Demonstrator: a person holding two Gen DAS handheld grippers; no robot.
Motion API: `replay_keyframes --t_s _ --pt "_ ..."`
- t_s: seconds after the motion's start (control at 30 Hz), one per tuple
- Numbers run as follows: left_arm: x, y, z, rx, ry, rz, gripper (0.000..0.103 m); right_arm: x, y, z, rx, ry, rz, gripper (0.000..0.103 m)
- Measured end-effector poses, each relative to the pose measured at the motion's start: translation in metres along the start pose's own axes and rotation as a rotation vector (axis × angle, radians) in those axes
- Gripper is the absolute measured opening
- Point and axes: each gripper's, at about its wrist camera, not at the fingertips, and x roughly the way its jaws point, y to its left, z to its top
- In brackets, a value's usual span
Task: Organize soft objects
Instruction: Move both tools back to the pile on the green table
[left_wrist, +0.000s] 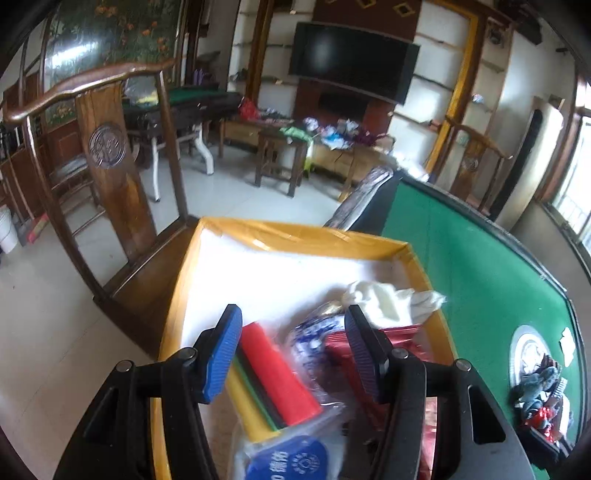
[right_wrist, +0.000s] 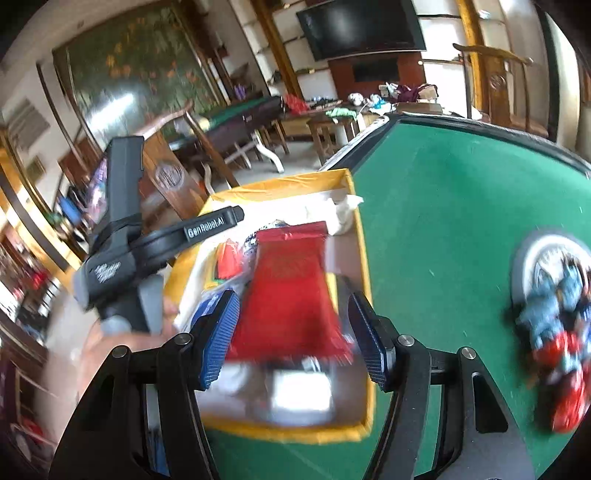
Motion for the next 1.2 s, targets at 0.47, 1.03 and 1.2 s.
replay_keyframes --t_s 0.47,1.03,1.2 --pt "-0.047 -0.064 -0.018 0.183 -0.174 -0.149 0.058 -0.15 -0.179 -0.066 0.298 -0.27 -0.274 0.062" --pt "-0.048 -0.266 -0.139 0.427 0.409 -0.61 0.072 -0.184 -0.307 -0.109 0.728 -0.351 -0.2 0.062" --pt "-0.038 -0.291 -0.161 0.424 0.45 -0.576 0.072 -0.184 -0.305 -0.103 0.711 -0.36 -0.187 0.062"
